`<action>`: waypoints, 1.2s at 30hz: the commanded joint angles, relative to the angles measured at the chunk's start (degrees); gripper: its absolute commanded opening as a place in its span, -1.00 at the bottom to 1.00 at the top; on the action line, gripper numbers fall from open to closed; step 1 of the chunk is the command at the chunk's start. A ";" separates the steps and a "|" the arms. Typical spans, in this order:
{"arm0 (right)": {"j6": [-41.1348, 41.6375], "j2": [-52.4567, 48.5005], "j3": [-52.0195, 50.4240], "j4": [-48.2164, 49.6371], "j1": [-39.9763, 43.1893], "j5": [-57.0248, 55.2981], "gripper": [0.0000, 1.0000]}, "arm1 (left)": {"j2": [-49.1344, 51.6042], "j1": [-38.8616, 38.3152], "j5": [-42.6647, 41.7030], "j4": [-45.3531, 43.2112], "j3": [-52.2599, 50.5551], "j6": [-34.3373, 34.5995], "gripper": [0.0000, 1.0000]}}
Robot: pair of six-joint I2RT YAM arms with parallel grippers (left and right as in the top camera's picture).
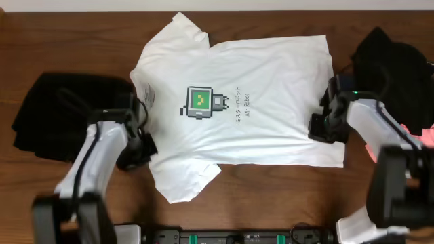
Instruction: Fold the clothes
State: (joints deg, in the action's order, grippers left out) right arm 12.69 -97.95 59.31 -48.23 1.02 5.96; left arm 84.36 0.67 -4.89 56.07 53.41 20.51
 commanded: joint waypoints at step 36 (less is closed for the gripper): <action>0.22 10.49 2.08 -7.34 0.57 2.49 0.26 | 7.72 0.24 1.31 -15.74 0.15 -10.38 0.25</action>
State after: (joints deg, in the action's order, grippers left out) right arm 13.06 -87.07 61.01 -56.07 1.28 8.10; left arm 90.00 0.67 -4.51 43.29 53.82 10.81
